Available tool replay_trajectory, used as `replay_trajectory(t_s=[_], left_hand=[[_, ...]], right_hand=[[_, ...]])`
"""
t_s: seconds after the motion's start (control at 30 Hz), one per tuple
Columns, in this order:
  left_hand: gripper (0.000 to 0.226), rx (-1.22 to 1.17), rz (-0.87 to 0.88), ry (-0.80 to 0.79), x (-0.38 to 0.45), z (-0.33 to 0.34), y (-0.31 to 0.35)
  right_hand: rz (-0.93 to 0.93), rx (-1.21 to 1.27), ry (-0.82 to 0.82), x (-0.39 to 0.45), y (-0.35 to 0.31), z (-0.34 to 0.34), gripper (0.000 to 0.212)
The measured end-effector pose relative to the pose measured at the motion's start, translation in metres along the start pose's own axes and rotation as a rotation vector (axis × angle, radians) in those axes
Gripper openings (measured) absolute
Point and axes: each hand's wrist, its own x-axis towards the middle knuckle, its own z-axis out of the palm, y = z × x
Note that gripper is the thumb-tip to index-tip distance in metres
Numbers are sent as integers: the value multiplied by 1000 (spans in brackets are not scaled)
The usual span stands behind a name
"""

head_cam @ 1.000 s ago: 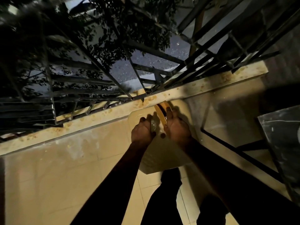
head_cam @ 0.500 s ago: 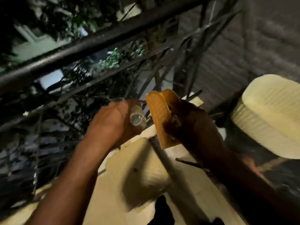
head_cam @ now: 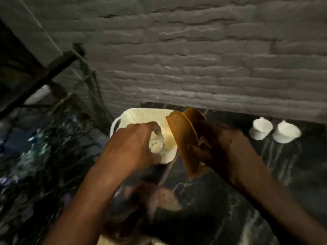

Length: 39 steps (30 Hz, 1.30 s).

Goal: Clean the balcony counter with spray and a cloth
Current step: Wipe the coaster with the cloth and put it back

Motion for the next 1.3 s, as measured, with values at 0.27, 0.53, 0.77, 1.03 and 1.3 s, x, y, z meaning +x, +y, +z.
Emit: replay_trajectory(t_s=[0.27,0.53,0.77,1.03,1.3], left_hand=[[56,-130,197,-3,151,69,184],[65,-146,181,-141,271,178,260],[45,-71,175,-232,308,207,279],[62,-90,182,-254,330,234,268],[116,7,164,-281,328,216,267]], right_hand=[[345,-19,235,-33,194,-123,50],[766,-56,293,-53,359,-143,39],[856,-95,235,-46,428,-126,57],[810,-38,350,-34,448,-87,50],[773,-75,334,-58,468,-63,57]])
